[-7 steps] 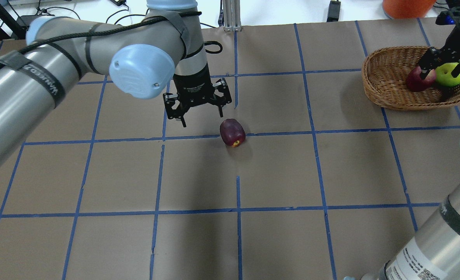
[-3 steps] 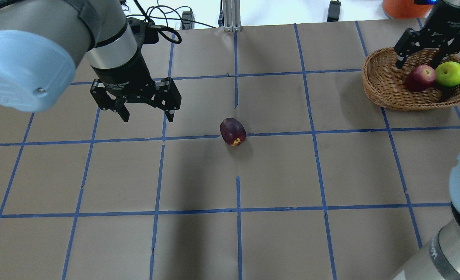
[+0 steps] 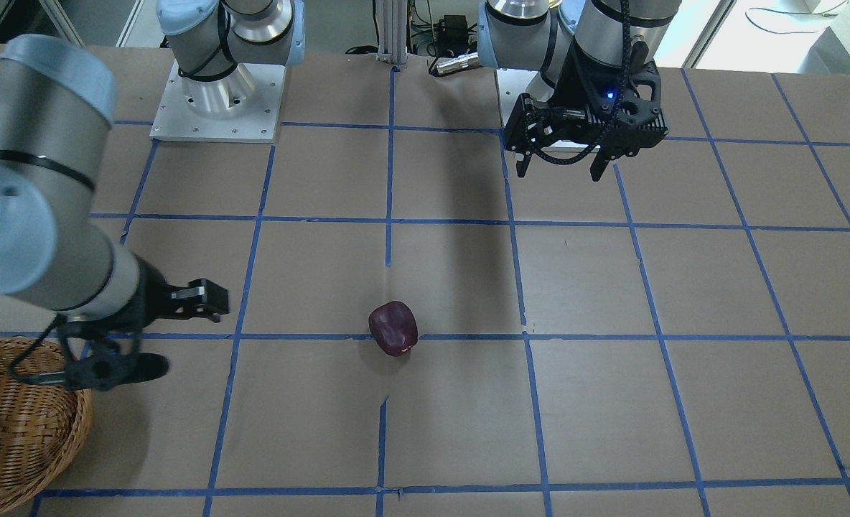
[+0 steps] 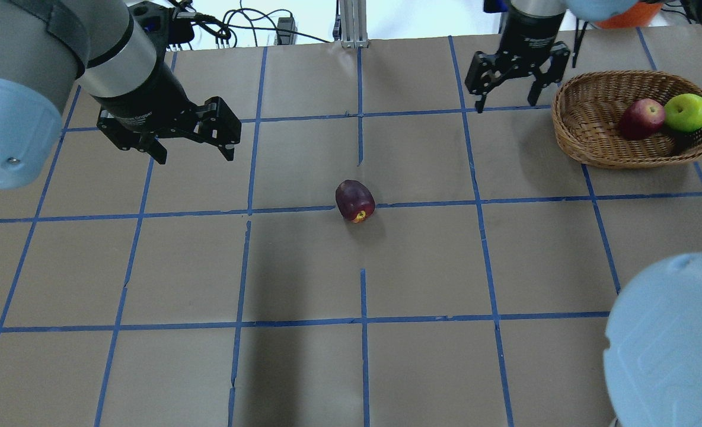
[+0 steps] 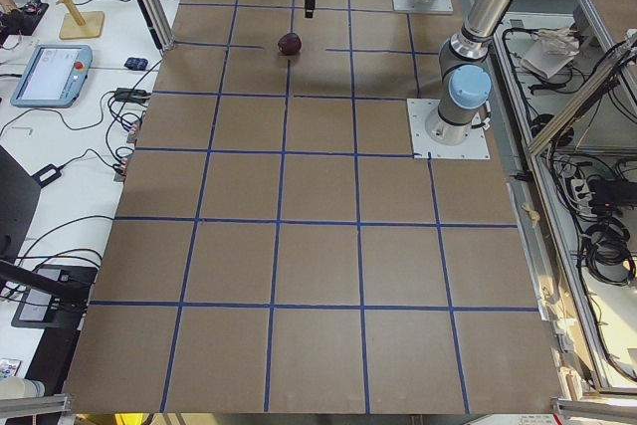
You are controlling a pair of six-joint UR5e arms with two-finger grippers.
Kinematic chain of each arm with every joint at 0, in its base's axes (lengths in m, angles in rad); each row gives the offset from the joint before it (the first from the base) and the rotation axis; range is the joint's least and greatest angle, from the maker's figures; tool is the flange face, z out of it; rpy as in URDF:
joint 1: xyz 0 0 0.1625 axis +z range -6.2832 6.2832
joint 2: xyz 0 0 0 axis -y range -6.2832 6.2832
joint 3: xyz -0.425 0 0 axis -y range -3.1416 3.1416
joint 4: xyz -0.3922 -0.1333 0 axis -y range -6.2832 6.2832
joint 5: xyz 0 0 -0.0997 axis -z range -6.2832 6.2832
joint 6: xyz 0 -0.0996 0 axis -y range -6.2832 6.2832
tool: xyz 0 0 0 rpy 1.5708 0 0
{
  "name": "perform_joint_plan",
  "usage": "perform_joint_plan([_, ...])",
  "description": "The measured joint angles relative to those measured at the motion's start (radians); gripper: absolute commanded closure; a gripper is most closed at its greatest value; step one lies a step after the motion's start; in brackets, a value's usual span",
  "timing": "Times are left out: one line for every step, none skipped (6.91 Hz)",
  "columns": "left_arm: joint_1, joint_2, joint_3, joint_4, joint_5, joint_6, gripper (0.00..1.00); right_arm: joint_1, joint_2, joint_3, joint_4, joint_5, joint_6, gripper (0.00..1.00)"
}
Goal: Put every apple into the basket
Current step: 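Grasp the dark red apple with right gripper while left arm withdraws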
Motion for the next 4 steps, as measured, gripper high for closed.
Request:
perform_joint_plan([0.002, 0.008, -0.007, 0.012, 0.000, 0.007, 0.00, 0.112, 0.010, 0.001, -0.039, 0.015, 0.049, 0.00])
perform_joint_plan([0.003, 0.016, -0.011, 0.016, 0.002, 0.011, 0.00, 0.197, 0.032, 0.002, -0.082, 0.037, 0.098, 0.00])
perform_joint_plan([0.004, 0.022, -0.015, 0.021, 0.004, 0.012, 0.00, 0.264, 0.067, 0.006, -0.133, 0.049, 0.144, 0.00])
perform_joint_plan([0.005, 0.025, -0.015, 0.029, 0.005, 0.012, 0.00, 0.309, 0.106, 0.014, -0.194, 0.054, 0.181, 0.00])
